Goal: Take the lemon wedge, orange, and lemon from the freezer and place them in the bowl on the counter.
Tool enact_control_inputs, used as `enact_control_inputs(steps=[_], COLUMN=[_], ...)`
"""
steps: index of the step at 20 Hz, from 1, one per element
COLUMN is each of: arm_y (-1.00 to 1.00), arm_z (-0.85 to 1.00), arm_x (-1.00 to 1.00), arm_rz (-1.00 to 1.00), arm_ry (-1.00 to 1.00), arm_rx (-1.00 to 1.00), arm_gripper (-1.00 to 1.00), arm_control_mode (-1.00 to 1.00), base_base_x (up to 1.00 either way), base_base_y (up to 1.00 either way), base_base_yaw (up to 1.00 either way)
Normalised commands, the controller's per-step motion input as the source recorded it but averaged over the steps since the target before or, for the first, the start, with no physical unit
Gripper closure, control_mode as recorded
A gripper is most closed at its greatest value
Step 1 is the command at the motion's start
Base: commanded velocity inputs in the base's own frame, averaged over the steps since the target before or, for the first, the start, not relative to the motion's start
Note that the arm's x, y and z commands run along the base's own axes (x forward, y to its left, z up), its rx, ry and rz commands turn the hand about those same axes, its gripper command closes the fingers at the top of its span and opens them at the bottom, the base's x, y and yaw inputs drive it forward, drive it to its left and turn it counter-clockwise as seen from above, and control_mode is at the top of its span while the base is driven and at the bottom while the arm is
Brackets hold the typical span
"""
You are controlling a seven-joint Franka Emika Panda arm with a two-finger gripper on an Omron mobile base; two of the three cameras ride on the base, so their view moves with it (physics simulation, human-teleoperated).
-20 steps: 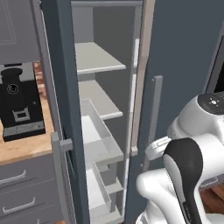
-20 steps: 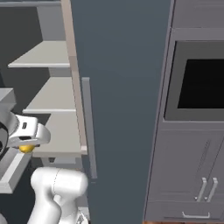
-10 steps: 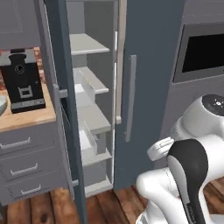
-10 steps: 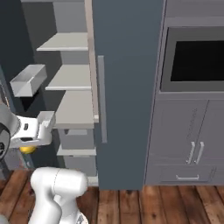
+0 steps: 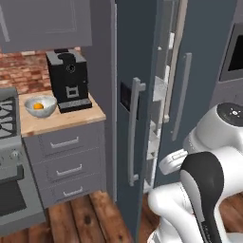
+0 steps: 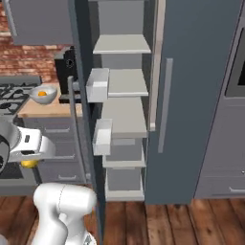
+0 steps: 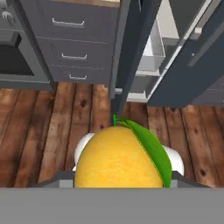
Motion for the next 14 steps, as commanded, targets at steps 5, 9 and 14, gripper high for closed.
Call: enact_control_inputs(steps=[5, 9, 14], arm_y=[0.00, 0.00, 0.00], arm_z=[0.00, 0.00, 0.00], arm_x=[0.00, 0.00, 0.00], arm_rz=[0.00, 0.00, 0.00], arm_ry=[0.00, 0.00, 0.00], arm_rx=[0.00, 0.00, 0.00], arm_gripper=[1.00, 1.00, 1.00], arm_control_mode=[1.00, 1.00, 1.00], base_base_x=[0.09, 0.68, 1.00], base_base_y=[1.00, 1.00, 0.73], base_base_yaw=[-0.05, -0.09, -0.14])
